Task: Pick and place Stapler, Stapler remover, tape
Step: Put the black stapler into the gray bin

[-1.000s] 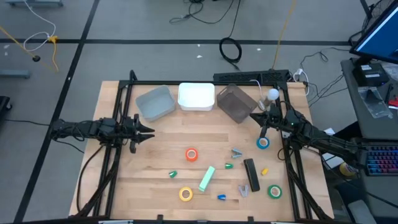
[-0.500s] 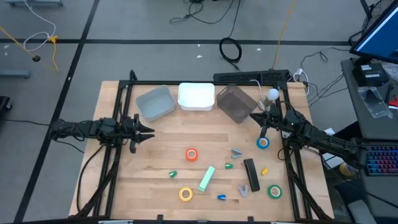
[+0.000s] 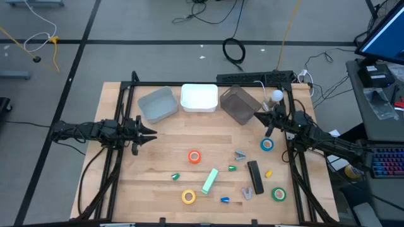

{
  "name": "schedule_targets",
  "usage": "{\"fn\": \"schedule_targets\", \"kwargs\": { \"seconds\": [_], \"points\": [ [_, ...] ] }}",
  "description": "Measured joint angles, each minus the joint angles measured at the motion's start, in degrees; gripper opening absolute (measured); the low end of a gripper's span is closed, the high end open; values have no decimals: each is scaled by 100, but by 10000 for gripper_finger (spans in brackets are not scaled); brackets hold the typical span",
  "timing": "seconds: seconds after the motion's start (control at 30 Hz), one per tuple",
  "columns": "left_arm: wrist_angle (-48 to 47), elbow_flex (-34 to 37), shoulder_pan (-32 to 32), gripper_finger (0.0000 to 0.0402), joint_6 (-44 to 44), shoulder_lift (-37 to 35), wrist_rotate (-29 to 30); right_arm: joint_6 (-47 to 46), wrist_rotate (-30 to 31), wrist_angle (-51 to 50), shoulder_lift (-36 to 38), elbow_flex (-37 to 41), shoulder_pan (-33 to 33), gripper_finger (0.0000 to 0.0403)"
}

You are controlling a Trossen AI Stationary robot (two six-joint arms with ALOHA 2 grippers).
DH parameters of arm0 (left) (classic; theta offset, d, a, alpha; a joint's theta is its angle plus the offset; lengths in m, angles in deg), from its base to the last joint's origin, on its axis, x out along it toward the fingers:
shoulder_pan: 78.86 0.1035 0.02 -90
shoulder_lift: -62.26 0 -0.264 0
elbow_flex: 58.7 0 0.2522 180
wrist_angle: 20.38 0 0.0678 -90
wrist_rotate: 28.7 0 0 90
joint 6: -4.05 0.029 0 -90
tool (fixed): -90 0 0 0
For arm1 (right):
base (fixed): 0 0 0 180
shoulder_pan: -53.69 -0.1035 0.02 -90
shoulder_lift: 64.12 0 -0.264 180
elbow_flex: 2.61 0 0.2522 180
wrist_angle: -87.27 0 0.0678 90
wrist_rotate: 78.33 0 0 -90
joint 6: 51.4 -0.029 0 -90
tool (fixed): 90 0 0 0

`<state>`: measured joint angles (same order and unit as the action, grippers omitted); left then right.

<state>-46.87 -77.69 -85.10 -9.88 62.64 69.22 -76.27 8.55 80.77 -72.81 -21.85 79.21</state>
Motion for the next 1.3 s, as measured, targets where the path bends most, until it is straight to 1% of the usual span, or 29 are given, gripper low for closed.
{"fn": "schedule_targets", "kwargs": {
  "seconds": [0.2,0.3,0.37,0.5,0.6,0.73,0.87,1.03,1.17,1.3],
  "points": [
    [45,0,2,115,-1,-2,6,-536,-54,97,0,-2,0,4],
    [80,1,1,115,0,-2,6,-563,-378,553,-2,-2,-19,4],
    [112,2,0,115,0,-1,8,-696,-457,896,-6,-27,-71,4],
    [186,2,1,115,-1,-2,10,-820,-452,1365,-148,-282,-363,4],
    [328,2,0,115,-3,-1,12,-723,-451,1181,-416,-690,-688,4],
    [426,2,0,115,-5,-2,16,-743,-418,308,-999,-1434,-1118,4],
    [411,2,2,115,-5,0,16,-746,-441,-663,-1783,-2228,-1619,4],
    [404,2,2,115,-3,1,16,-961,-444,-2208,-2710,-3213,-2331,4],
    [401,2,2,115,14,0,16,-1590,-456,-3338,-3314,-3738,-2936,4],
    [396,2,1,115,17,1,16,-2618,-594,-3871,-3713,-3890,-3563,4]
  ]
}}
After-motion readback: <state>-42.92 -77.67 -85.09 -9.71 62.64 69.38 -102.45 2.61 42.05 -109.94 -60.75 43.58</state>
